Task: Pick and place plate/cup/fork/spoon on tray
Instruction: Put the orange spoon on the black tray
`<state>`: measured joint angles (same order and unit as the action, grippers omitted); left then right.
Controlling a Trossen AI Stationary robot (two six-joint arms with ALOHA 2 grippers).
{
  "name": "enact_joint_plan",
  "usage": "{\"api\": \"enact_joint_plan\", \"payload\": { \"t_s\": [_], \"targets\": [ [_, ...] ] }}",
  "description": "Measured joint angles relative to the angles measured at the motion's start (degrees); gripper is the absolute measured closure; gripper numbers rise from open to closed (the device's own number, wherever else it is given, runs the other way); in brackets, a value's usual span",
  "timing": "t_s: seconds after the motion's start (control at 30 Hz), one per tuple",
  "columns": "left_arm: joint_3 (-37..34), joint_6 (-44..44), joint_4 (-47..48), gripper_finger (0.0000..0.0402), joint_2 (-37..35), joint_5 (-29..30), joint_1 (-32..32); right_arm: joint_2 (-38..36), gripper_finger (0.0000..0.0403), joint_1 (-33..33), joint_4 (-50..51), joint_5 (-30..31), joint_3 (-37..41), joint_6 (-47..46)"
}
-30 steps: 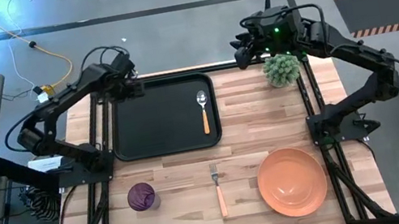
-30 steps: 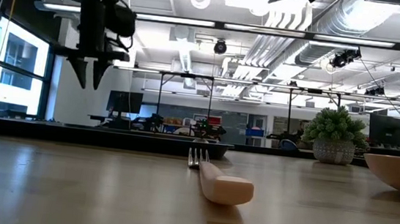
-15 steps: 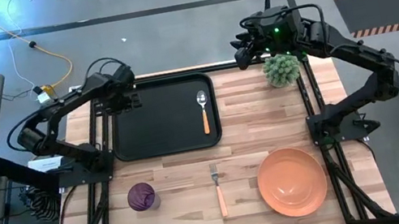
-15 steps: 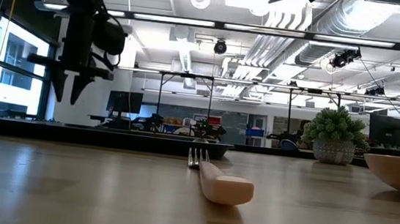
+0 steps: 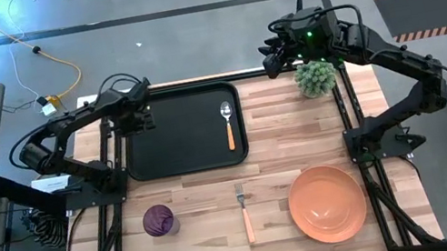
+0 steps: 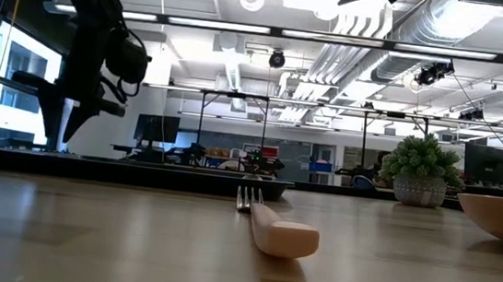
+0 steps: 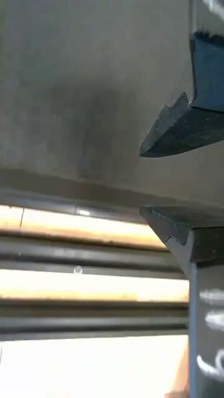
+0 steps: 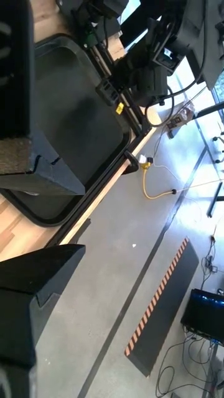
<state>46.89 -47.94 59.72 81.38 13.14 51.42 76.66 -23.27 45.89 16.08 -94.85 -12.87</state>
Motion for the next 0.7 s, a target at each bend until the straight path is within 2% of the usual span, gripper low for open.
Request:
{"api": "enact_joint_plan", "payload": {
  "t_s": [0.53, 0.7],
  "targets": [
    [-4.18, -0.95, -0.46, 0.0273, 0.0, 0.75, 1.71, 0.0, 0.0273, 0.0, 0.68, 0.02, 0.06, 0.08],
    [-6.06, 0.1, -3.17, 0.0273, -0.02, -0.54, 2.77, 0.0, 0.0273, 0.0, 0.68, 0.02, 0.07, 0.08]
  ]
}}
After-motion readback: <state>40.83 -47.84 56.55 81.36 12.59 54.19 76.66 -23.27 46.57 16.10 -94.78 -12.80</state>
